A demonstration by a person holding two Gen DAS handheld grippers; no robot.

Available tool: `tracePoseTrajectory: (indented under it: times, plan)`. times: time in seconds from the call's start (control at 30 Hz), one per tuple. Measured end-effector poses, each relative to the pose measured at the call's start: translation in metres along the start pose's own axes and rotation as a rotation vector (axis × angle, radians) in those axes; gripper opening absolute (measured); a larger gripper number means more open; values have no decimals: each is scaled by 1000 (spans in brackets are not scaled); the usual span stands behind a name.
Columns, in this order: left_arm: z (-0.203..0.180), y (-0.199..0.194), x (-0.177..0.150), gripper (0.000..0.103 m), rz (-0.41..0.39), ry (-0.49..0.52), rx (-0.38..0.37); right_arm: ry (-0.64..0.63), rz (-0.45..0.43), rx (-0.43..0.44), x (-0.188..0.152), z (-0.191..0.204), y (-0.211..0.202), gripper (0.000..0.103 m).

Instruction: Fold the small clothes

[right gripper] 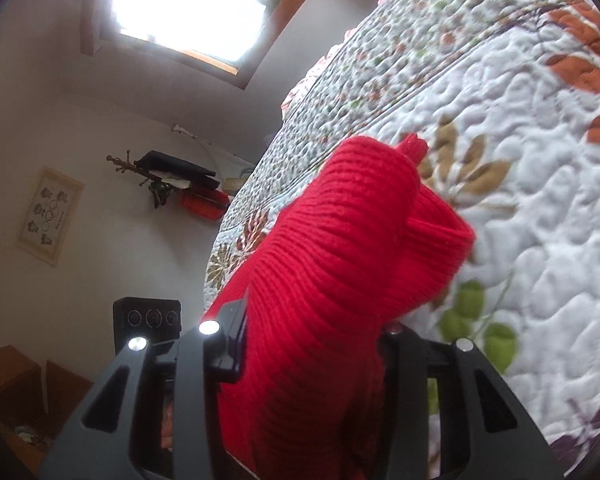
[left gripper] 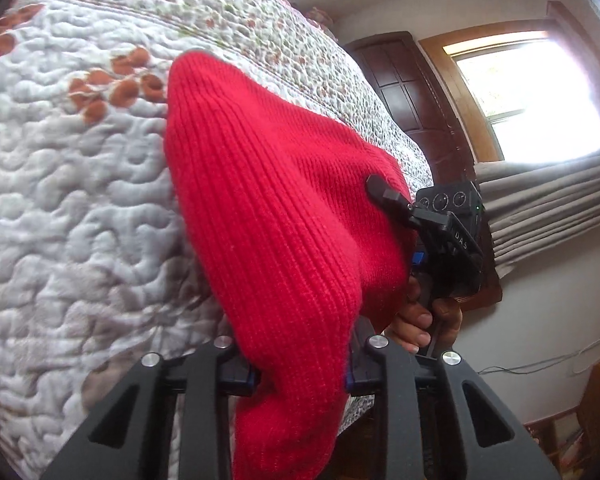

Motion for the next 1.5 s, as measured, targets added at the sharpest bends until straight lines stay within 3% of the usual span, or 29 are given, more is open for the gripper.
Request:
tracePoseTrajectory:
  times: [0.1,0.17,0.23,0.27,0.33,0.37,0.4,0.47,0.6,0.77,0.83,0.87,0.9,0.93,1.03,1.1,1.13,1.17,1.2,1.27,1.33,1.37,1.4,1.5]
  plan:
    - [16,-42,-32,29,-41,-30,-5,-20,54,32,-29,28,22,38]
    - [48,-61,-58,29,-92,-119,-35,-16,114,21,-48,31,47,41]
    - [90,-63,-85,38,-118,-200,-20,-10,172,-31,-66,25,74,54]
    - [108,-62,-98,49,-125,-241,-31,-9,168,-62,-72,20,81,54]
    - [114,-72,-115,48,-185,-236,-123,0,119,-28,-78,18,69,57]
    - [109,-80,-120,56,-224,-207,-152,29,101,2,-83,15,57,60]
    - [102,-87,-128,74,-266,-178,-206,49,79,20,-89,9,41,66]
    - [94,-94,-141,85,-300,-145,-275,58,64,43,-111,-4,11,72]
    - [92,-82,-159,86,-239,-94,-230,20,106,48,-173,-14,-24,72]
    - [92,-69,-155,88,-231,-76,-165,-140,120,-121,-215,19,-3,80]
    - [92,-65,-152,87,-249,-102,-161,-189,128,-148,-220,37,9,78]
    - [92,-62,-151,77,-254,-117,-137,-201,128,-179,-221,42,13,73]
    - [94,-58,-151,44,-235,-139,-114,-208,131,-195,-221,47,15,44]
    - [92,-55,-157,28,-219,-151,-112,-195,139,-179,-224,45,13,21]
    - [68,-45,-160,24,-167,-90,-103,-110,103,-93,-225,40,-14,18]
    - [56,-34,-166,24,-127,-69,-121,-11,87,-26,-229,21,-28,17]
    - [58,-30,-169,24,-114,-75,-95,46,96,-17,-233,6,-27,17]
    - [65,-28,-171,26,-111,-87,-54,85,112,-37,-237,-11,-20,17]
    - [74,-30,-173,39,-108,-101,-16,111,130,-52,-241,-25,-13,18]
    - [88,-39,-177,47,-107,-146,-46,95,145,-33,-243,-29,-14,23]
    - [86,-56,-176,57,-134,-130,-60,22,136,-50,-234,-13,-33,57]
    - [81,-66,-173,75,-158,-99,-52,-30,73,-93,-222,-6,-48,61]
    - [75,-78,-167,87,-194,-61,-42,-81,2,-149,-207,0,-63,62]
    - [72,-103,-132,88,-283,1,-27,-129,-67,-194,-151,19,-74,57]
Point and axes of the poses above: each gripper's, at about its wrist camera, not at the fingertips, and y roughly the way its jaws point, z to its left, x to its top, the point moved 5 cm from there along y, roughly the way its jaws point, and after that the axes turned 15 degrees about -x, right-handed, at the moved point
